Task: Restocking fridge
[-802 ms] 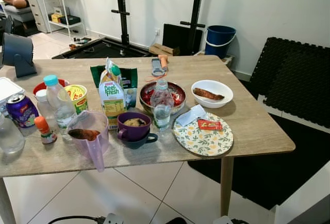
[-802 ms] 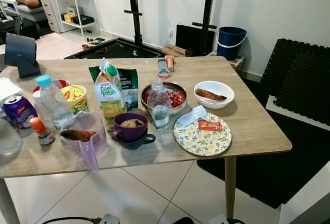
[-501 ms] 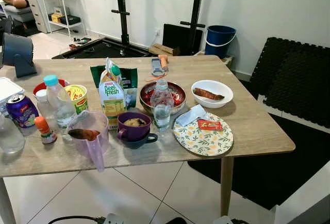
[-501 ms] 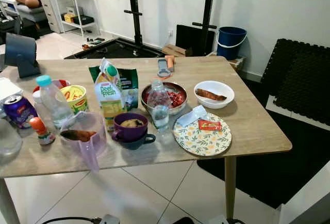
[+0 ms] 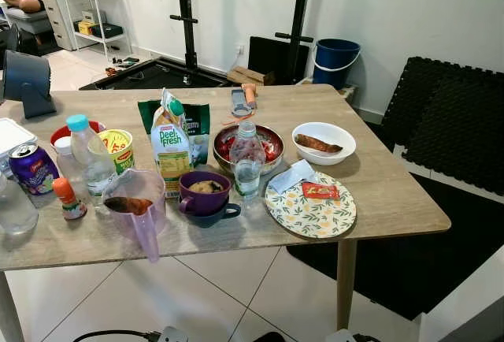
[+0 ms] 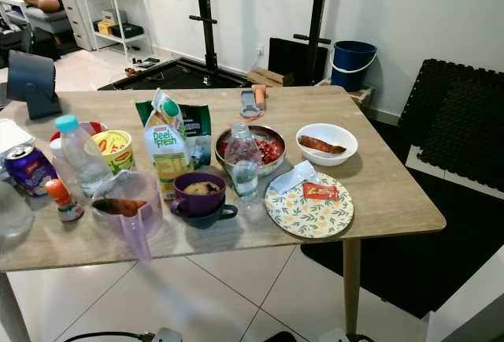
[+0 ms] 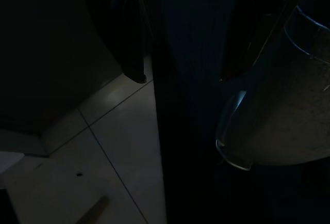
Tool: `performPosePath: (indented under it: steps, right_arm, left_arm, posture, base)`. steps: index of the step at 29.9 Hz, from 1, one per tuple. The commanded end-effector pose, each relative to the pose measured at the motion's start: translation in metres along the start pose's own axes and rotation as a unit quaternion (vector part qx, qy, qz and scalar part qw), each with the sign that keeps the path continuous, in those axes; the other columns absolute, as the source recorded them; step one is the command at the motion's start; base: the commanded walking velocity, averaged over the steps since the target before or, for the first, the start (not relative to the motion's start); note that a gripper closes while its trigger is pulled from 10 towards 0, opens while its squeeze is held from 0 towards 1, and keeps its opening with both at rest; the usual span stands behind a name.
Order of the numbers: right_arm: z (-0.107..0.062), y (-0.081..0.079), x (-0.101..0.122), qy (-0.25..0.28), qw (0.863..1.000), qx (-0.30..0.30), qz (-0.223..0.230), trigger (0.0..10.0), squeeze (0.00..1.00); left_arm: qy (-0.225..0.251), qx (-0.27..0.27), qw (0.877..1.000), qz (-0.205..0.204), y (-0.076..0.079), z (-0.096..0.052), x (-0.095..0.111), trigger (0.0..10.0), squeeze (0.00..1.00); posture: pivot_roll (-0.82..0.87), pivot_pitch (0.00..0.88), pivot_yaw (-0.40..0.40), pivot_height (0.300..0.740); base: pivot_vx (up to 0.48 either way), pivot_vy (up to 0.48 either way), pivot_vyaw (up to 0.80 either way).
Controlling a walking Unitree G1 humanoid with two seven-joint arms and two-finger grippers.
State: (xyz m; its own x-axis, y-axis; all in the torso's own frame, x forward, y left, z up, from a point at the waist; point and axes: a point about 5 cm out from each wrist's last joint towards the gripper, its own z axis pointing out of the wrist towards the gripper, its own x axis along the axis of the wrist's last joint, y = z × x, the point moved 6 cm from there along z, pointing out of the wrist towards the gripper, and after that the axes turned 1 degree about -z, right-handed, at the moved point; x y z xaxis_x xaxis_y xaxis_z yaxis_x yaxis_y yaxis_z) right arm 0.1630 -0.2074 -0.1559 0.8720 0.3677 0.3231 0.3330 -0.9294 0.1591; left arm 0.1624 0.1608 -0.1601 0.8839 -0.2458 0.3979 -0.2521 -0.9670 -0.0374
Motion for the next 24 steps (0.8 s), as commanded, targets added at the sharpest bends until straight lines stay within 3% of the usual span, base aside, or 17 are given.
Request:
performPosePath:
  steps: [1,7,24]
  right_arm:
    - [-0.0001,0.0007,-0.0013,-0.003,1.0,0.001,-0.001,10.0,0.0]
    - [-0.0002,0.0006,-0.0018,-0.003,1.0,0.0,-0.001,10.0,0.0]
    - [-0.0002,0.0004,-0.002,-0.003,1.0,0.001,-0.003,10.0,0.0]
  left_arm:
    - [-0.007,-0.002,1.0,0.005,0.0027,0.0002,-0.0026,10.0,0.0]
    - [-0.008,-0.001,1.0,0.005,0.0024,0.0001,-0.0033,10.0,0.0]
    - [-0.011,0.001,1.0,0.008,0.0026,0.0,-0.0058,10.0,0.0]
  posture:
    - [-0.01,0.0,-0.01,0.74]
    - [-0.01,0.0,-0.011,0.74]
    - [-0.01,0.0,-0.014,0.74]
  base:
    - [0.0,0.0,0.0]
    - [0.0,0.0,0.0]
    - [-0.307,0.0,0.0]
